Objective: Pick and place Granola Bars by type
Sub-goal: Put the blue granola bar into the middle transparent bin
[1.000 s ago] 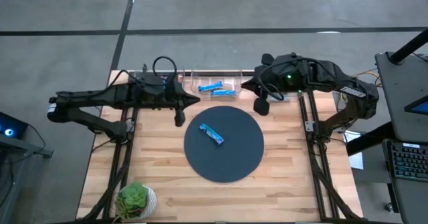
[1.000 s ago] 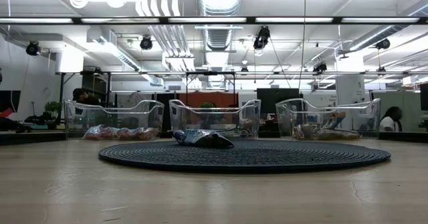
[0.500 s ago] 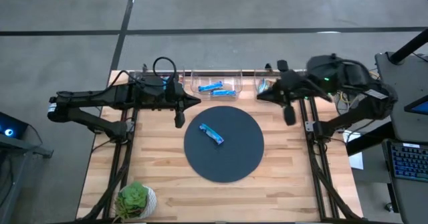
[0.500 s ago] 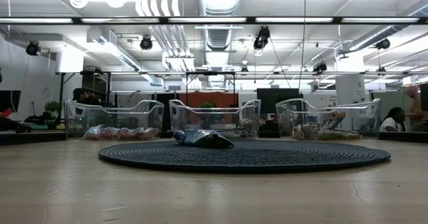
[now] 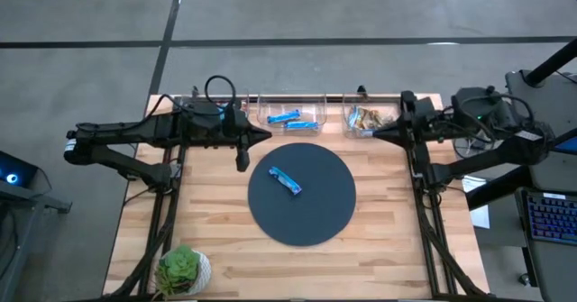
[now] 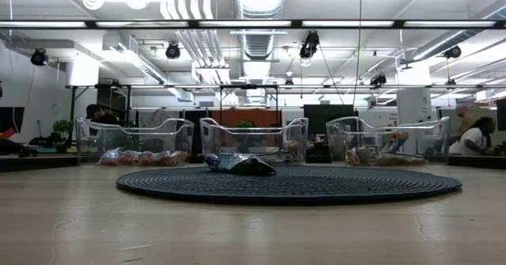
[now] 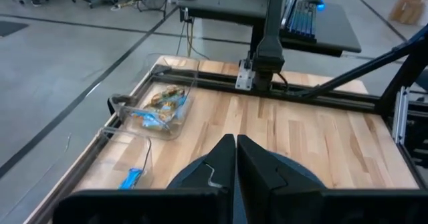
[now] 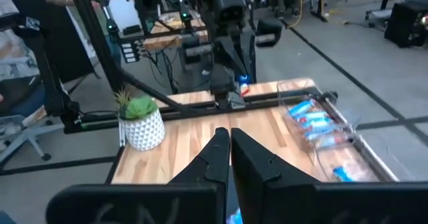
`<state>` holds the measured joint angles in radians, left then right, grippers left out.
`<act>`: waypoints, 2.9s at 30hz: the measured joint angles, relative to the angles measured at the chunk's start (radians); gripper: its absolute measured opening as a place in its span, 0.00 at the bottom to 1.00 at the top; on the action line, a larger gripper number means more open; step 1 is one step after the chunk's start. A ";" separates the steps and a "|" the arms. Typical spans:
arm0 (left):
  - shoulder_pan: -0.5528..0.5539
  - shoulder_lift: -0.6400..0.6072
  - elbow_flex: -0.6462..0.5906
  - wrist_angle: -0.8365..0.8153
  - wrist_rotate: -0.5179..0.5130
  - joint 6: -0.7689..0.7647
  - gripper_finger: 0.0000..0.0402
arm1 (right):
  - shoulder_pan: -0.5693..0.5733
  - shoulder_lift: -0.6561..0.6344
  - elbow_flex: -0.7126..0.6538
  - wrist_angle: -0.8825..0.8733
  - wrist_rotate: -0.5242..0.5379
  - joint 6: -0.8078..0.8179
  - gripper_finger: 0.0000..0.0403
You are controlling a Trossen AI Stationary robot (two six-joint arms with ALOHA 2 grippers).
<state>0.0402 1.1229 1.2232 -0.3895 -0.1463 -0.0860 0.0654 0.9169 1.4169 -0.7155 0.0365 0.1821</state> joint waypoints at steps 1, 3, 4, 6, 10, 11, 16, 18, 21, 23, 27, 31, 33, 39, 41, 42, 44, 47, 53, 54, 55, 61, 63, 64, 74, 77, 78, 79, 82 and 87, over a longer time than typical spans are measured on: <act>0.000 0.000 0.000 0.007 0.000 0.001 0.00 | 0.000 -0.010 -0.015 0.001 0.001 0.008 0.02; 0.000 0.000 0.000 0.022 0.000 0.009 0.00 | 0.000 -0.027 -0.041 0.001 0.015 0.029 0.02; 0.000 0.002 0.000 0.024 0.001 0.016 0.00 | 0.000 -0.033 -0.050 0.001 0.017 0.033 0.02; 0.000 0.007 0.000 0.024 0.005 0.033 0.00 | 0.000 -0.038 -0.059 0.004 0.019 0.034 0.02; 0.001 0.021 -0.001 0.036 0.070 0.064 0.00 | 0.000 -0.040 -0.067 0.005 0.019 0.029 0.02; 0.003 0.025 -0.001 0.044 0.094 0.074 0.00 | 0.000 -0.040 -0.067 0.004 0.019 0.028 0.02; 0.029 0.080 0.008 0.052 0.168 0.084 0.00 | 0.000 -0.038 -0.067 0.012 0.019 0.021 0.02; 0.038 0.111 0.027 0.046 0.188 0.085 0.00 | 0.000 -0.039 -0.067 0.016 0.019 0.023 0.02; 0.049 0.152 0.058 0.004 0.239 0.103 0.00 | 0.000 -0.039 -0.067 0.017 0.019 0.025 0.02; 0.054 0.181 0.088 -0.014 0.259 0.125 0.00 | 0.000 -0.038 -0.067 0.017 0.019 0.028 0.02; 0.057 0.231 0.153 -0.078 0.262 0.157 0.00 | 0.000 -0.037 -0.067 0.020 0.019 0.028 0.02; 0.058 0.277 0.208 -0.148 0.263 0.189 0.00 | 0.000 -0.036 -0.067 0.020 0.019 0.028 0.02; 0.058 0.300 0.229 -0.187 0.263 0.193 0.00 | 0.000 -0.036 -0.067 0.020 0.019 0.028 0.02; 0.058 0.324 0.246 -0.216 0.262 0.201 0.00 | 0.000 -0.036 -0.067 0.019 0.019 0.029 0.02; 0.058 0.331 0.246 -0.220 0.262 0.213 0.00 | 0.000 -0.036 -0.069 0.019 0.019 0.035 0.02; 0.061 0.333 0.246 -0.222 0.262 0.215 0.00 | 0.000 -0.036 -0.069 0.017 0.019 0.042 0.02; 0.063 0.338 0.246 -0.244 0.262 0.216 0.00 | 0.000 -0.036 -0.072 0.017 0.019 0.047 0.02; 0.069 0.353 0.246 -0.261 0.262 0.224 0.00 | 0.000 -0.036 -0.078 0.018 0.019 0.047 0.02; 0.071 0.407 0.246 -0.288 0.261 0.224 0.00 | 0.000 -0.036 -0.090 0.018 0.019 0.052 0.02; 0.071 0.416 0.246 -0.289 0.261 0.224 0.00 | 0.000 -0.036 -0.091 0.017 0.019 0.053 0.02; 0.071 0.425 0.246 -0.296 0.261 0.224 0.00 | 0.000 -0.035 -0.091 0.016 0.019 0.054 0.02; 0.072 0.482 0.244 -0.334 0.261 0.223 0.00 | 0.000 -0.027 -0.092 0.018 0.019 0.055 0.02; 0.072 0.499 0.244 -0.355 0.261 0.224 0.00 | 0.000 -0.024 -0.093 0.015 0.019 0.054 0.02; 0.072 0.508 0.244 -0.362 0.262 0.224 0.00 | 0.000 -0.023 -0.093 0.017 0.019 0.054 0.02; 0.072 0.592 0.244 -0.418 0.261 0.284 0.00 | 0.000 -0.013 -0.093 0.016 0.019 0.054 0.02; 0.072 0.621 0.244 -0.443 0.261 0.307 0.00 | 0.000 -0.010 -0.093 0.016 0.019 0.054 0.02; 0.072 0.629 0.244 -0.451 0.262 0.315 0.00 | 0.000 -0.009 -0.093 0.016 0.019 0.054 0.02; 0.072 0.640 0.244 -0.464 0.262 0.322 0.00 | -0.001 -0.006 -0.093 0.016 0.019 0.054 0.02; 0.072 0.676 0.244 -0.478 0.262 0.340 0.00 | -0.001 -0.002 -0.093 0.016 0.019 0.054 0.02; 0.072 0.719 0.244 -0.483 0.262 0.397 0.00 | -0.001 0.005 -0.094 0.016 0.019 0.054 0.02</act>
<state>0.1120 1.8415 1.4673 -0.8726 0.1154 0.3110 0.0647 0.9218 1.3231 -0.6995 0.0555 0.2363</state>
